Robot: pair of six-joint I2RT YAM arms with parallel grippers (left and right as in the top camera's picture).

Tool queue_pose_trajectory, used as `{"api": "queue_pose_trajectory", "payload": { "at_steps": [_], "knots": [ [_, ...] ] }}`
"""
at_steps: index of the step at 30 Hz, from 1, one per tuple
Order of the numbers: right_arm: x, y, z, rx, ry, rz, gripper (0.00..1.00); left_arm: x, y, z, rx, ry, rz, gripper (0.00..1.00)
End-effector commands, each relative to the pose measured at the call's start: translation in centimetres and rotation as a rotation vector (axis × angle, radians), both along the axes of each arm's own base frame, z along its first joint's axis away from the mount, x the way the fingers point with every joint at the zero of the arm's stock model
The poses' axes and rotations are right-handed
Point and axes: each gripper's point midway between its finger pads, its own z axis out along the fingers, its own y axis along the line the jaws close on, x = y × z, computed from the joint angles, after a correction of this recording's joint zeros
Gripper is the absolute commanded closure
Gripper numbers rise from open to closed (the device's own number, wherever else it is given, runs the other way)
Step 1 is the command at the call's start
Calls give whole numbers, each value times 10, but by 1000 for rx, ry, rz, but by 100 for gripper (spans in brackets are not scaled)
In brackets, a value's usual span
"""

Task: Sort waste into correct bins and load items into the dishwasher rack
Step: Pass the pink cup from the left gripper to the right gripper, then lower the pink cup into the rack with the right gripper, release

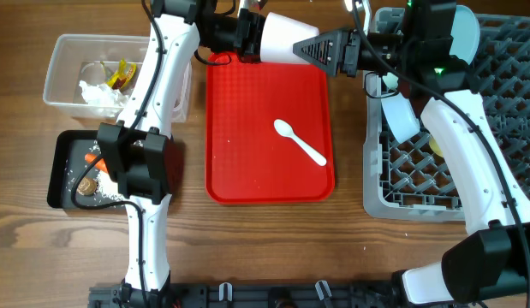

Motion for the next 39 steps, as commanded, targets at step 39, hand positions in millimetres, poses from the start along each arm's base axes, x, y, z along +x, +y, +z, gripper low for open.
{"api": "queue_pose_trajectory", "payload": {
  "at_steps": [39],
  "knots": [
    [37, -136, -59, -515, 54, -617, 40, 33, 47, -119, 770, -159, 181, 40]
  ]
}}
